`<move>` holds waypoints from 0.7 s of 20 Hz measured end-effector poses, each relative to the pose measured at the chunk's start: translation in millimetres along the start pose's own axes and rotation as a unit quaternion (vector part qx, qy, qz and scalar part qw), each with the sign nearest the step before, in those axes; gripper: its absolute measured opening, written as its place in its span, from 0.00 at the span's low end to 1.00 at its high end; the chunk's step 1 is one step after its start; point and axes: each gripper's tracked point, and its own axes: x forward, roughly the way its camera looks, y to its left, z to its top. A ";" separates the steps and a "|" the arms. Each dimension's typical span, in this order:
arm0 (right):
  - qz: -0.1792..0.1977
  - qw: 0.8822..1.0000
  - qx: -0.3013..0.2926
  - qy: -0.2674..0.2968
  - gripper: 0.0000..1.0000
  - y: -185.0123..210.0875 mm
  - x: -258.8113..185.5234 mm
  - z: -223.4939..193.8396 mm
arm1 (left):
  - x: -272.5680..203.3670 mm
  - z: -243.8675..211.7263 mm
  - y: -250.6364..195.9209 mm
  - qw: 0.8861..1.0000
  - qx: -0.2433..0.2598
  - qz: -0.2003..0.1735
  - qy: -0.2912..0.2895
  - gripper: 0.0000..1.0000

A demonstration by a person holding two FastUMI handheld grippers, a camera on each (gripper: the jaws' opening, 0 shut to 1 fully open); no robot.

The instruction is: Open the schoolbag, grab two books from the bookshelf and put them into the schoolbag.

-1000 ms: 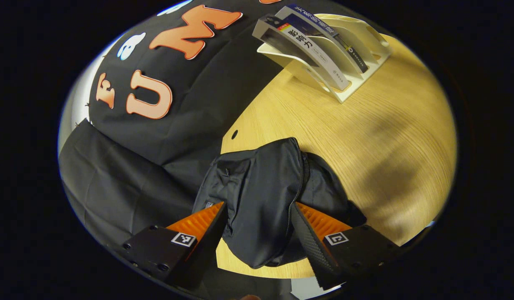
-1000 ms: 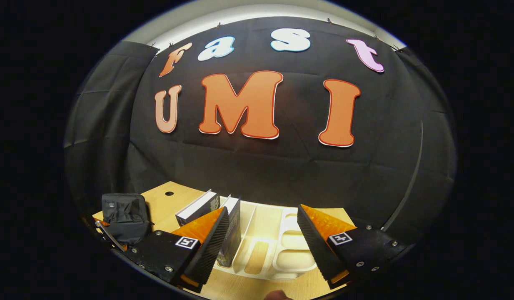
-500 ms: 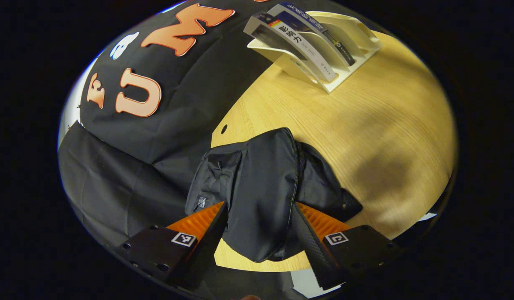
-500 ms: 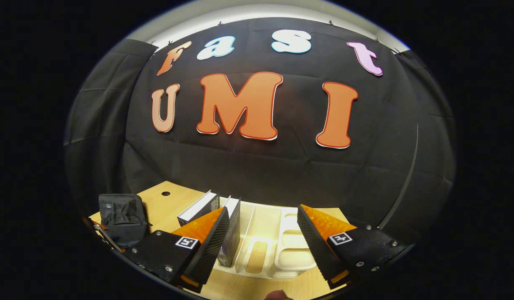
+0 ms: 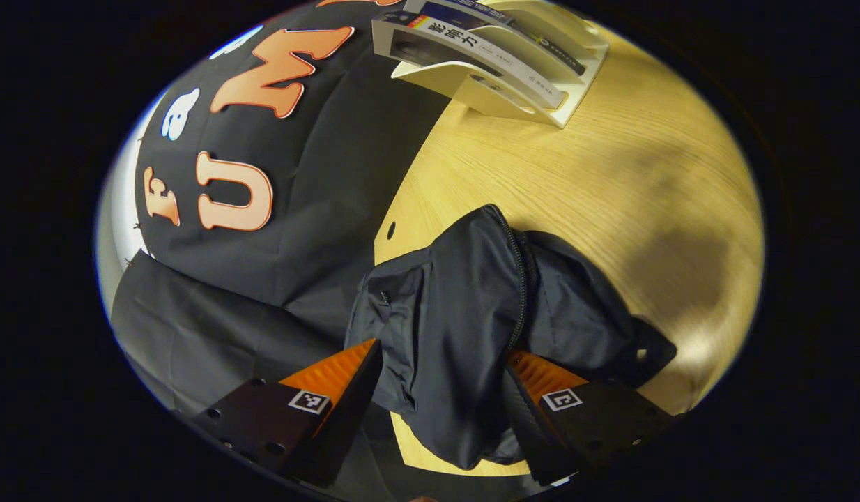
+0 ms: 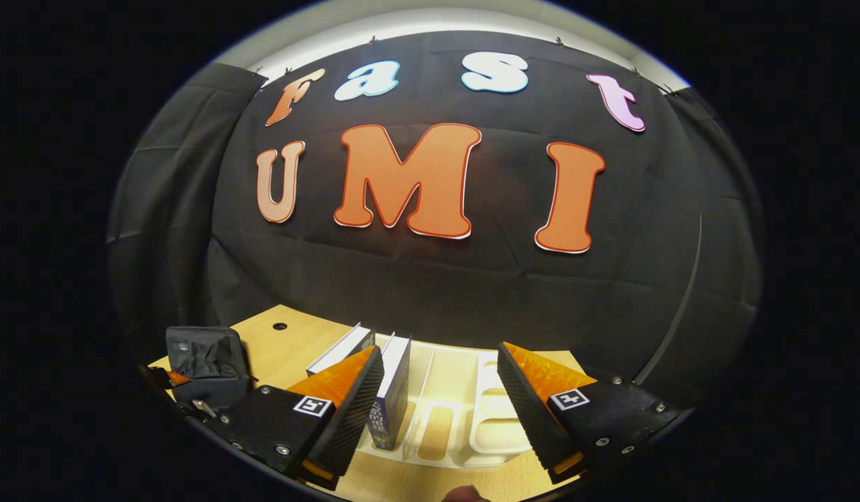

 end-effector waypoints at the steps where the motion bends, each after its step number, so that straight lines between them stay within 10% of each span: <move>1: 0.001 1.000 0.001 0.001 0.97 0.7 0.0 -1.0 | 5.0 1.0 0.0 1.000 0.003 0.001 0.002 0.94; 7: -0.003 1.000 0.000 0.006 0.98 3.6 0.4 -2.1 | 21.9 -1.8 3.1 1.000 -0.003 -0.018 0.015 0.73; 10: -0.007 1.000 -0.004 0.011 0.98 1.2 -1.0 -2.8 | 5.3 5.8 16.8 0.998 -0.033 -0.051 0.003 0.34; 14: -0.011 1.000 -0.003 0.019 0.98 0.4 0.2 -4.7 | -15.3 12.2 42.8 0.993 -0.079 -0.090 -0.001 0.24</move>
